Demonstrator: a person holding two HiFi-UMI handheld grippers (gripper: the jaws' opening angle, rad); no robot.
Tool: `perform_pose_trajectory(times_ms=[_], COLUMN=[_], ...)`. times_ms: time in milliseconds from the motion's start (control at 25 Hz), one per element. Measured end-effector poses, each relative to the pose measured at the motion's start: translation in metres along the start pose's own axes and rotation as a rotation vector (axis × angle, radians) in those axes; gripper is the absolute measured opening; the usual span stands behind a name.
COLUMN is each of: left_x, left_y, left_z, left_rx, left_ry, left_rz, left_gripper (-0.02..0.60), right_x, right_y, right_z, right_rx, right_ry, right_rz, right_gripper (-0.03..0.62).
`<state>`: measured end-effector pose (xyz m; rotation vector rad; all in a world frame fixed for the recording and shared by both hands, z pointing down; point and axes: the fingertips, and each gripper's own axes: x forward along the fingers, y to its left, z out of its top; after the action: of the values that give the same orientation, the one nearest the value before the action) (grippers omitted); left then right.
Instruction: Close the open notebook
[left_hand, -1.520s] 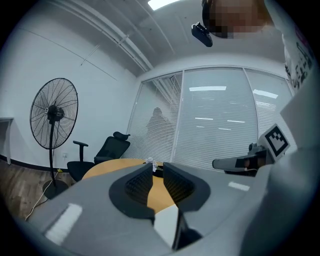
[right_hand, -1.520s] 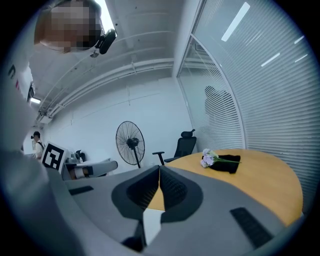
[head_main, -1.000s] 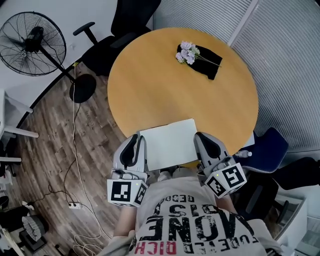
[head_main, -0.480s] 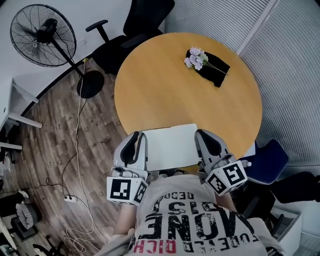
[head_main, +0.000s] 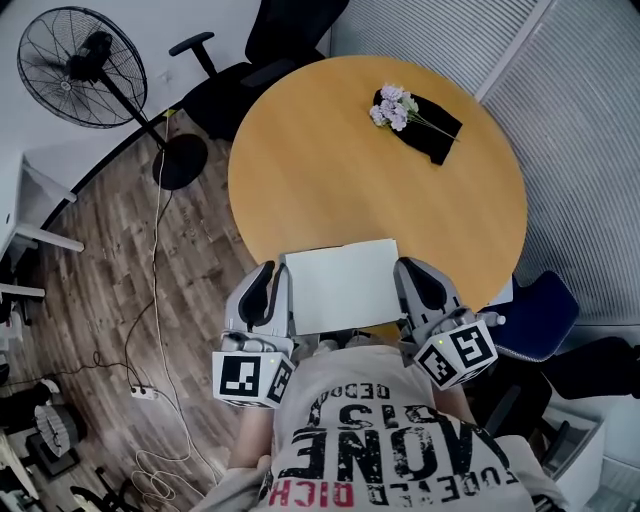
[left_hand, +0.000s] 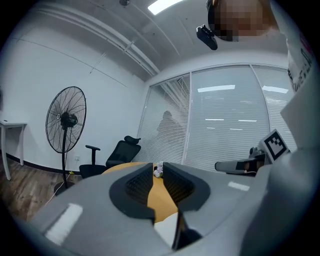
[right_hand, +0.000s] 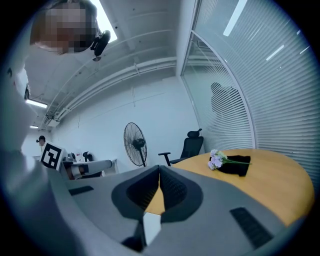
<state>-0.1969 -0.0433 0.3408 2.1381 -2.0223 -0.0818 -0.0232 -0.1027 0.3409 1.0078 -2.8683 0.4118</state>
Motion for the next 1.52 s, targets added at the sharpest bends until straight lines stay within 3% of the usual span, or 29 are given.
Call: perform_pose_trajectory(times_ms=[240,720,1520], left_x=[0.001,-0.014,-0.03], left_y=[0.002,0.027,0.04], left_z=[-0.032,-0.135,-0.227], left_rx=[-0.017,-0.07,-0.171], left_ry=[0.089,0.354,0.588], left_rz=[-0.043,-0.015,-0.063], left_gripper=[0.071,0.078,0.12], right_x=[-0.005,-0.018,-0.018], right_y=[0.005,0.019,0.027], right_z=[-0.01,-0.024,-0.028], right_rx=[0.01,0.009,-0.005], right_ry=[0.021,0.049,0.06], right_rz=[-0.012,-0.021,-0.05], right_gripper=[0.012,0.012,0.012])
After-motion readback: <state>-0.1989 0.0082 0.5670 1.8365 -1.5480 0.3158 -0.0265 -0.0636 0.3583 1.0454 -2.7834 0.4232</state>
